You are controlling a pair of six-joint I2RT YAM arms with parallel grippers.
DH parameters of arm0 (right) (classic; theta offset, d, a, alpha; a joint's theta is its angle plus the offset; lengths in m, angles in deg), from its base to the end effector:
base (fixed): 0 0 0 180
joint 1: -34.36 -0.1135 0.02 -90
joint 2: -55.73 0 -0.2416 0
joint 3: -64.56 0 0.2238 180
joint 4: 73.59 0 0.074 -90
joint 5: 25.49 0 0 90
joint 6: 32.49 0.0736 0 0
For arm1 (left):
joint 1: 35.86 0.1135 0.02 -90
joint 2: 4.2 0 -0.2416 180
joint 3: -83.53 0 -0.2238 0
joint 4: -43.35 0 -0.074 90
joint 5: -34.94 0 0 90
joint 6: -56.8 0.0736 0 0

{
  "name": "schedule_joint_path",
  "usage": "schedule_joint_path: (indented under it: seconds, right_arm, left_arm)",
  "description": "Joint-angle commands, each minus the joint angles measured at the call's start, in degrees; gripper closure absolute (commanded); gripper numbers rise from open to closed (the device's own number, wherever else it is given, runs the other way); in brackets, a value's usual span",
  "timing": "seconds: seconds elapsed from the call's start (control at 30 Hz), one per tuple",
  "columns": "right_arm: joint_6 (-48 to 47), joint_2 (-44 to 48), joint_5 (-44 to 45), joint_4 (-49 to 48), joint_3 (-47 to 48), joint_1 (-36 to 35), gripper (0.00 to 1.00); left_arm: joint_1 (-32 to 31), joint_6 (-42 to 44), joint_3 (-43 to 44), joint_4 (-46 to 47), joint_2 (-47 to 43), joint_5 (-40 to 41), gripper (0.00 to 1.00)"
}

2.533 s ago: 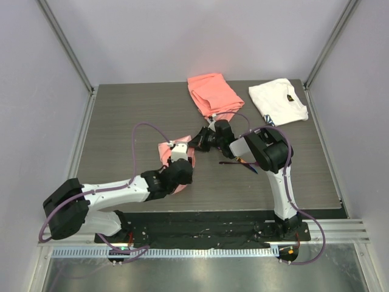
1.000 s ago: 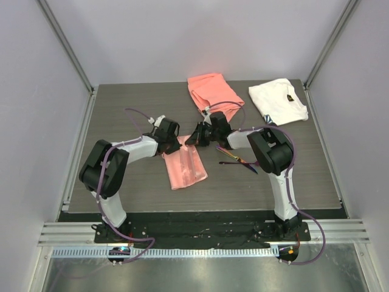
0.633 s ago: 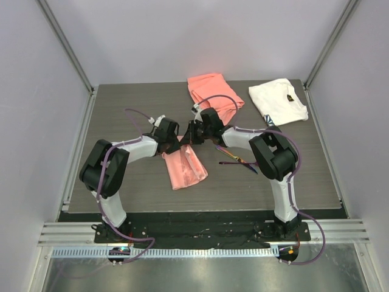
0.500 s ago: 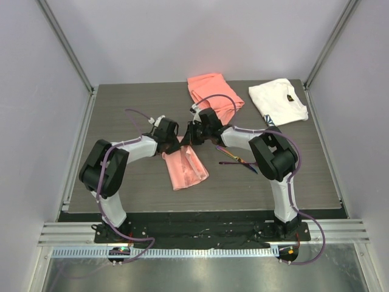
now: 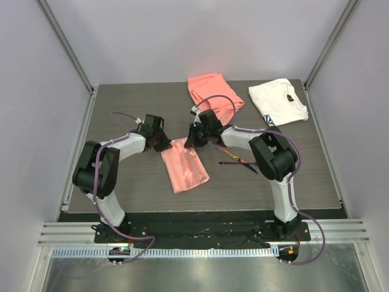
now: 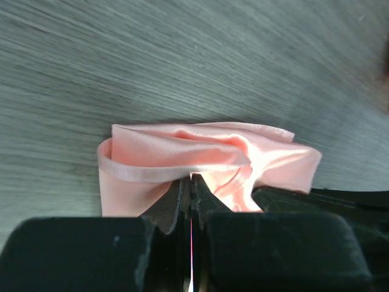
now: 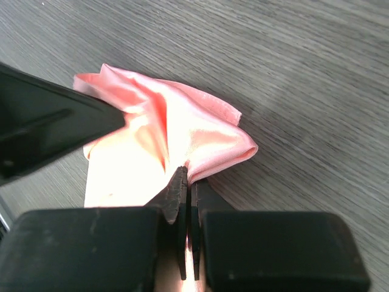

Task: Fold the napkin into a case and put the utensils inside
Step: Fold the 2/3-rectangle-folded napkin at the center of the board.

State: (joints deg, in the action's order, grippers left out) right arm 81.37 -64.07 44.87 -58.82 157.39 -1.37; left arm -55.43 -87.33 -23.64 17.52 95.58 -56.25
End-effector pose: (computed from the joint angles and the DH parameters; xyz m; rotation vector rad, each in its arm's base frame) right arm 0.3480 0.2808 0.1262 -0.4370 2.3883 0.9024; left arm 0.3291 -0.1186 0.1326 -0.7580 2.4671 -0.5427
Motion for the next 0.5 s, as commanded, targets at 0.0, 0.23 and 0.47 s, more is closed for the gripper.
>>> schedule_joint_path:
  seconds: [0.0,0.23,0.47]
  right_arm:
    - [-1.8,4.1,1.6,0.3,3.2,-1.0,0.98]
    - [-1.7,3.8,2.0,4.1,6.3,-3.4,0.96]
    - [4.8,1.8,-2.2,1.0,5.8,-5.2,0.94]
  left_arm:
    - [-0.6,-1.1,1.4,3.9,3.3,-4.5,1.0]
    - [-1.0,-2.0,0.7,5.8,3.7,-5.1,1.0]
    - [-1.0,-2.4,-0.8,7.3,3.6,-4.7,1.0]
